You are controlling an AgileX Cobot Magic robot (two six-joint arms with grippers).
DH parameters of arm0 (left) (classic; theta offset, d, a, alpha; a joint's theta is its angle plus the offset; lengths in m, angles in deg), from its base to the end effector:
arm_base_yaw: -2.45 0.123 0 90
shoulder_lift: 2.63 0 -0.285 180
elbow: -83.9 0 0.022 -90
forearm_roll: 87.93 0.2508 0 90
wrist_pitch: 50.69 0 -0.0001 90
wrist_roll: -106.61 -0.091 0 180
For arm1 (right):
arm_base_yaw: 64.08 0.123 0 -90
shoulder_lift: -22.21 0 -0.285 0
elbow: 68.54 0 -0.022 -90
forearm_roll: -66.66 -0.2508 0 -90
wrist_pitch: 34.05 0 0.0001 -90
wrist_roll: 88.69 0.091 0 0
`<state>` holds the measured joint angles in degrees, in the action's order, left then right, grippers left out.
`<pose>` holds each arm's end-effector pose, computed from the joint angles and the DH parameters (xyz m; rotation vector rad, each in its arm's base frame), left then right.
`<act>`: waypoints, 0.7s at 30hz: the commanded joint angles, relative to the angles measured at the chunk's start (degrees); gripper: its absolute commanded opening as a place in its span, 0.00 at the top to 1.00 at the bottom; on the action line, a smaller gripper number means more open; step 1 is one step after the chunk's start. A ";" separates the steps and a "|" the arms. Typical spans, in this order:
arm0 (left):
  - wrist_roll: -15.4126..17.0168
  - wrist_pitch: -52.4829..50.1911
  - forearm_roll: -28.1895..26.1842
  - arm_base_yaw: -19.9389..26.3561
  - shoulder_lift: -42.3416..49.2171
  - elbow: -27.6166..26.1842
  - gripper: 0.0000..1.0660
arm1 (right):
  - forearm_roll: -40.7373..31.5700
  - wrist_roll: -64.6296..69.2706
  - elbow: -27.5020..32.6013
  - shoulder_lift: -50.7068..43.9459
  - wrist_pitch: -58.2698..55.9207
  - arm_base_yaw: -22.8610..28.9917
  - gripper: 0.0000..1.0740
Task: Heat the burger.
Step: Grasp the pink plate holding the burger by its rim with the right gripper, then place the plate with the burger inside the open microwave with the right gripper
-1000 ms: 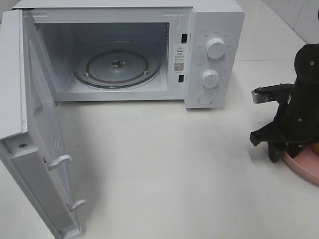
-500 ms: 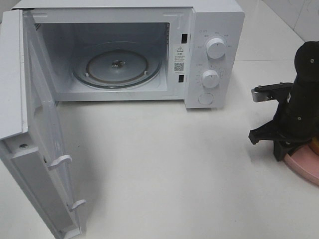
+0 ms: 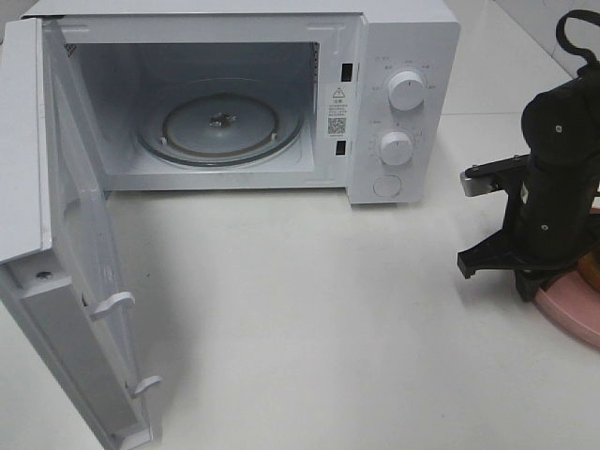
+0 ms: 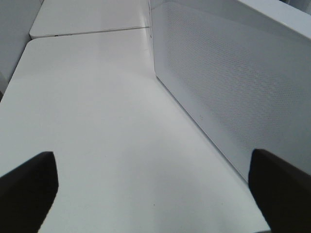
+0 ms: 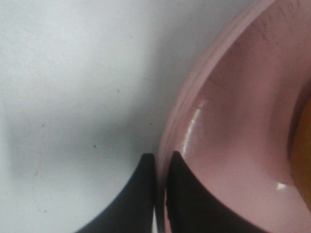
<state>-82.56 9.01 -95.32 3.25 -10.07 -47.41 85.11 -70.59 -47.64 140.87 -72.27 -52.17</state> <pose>-0.0050 -0.0102 0.2787 0.1518 2.0095 -0.0432 0.3185 0.0489 0.1074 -0.2155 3.0311 -0.2847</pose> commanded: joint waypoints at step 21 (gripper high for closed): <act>0.40 -0.23 -0.23 -0.23 1.49 0.17 0.04 | 11.12 11.52 2.75 -4.76 -9.28 8.65 1.00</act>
<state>-82.56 9.01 -95.32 3.25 -10.07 -47.41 93.47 -59.99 -46.27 138.29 -79.03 -44.09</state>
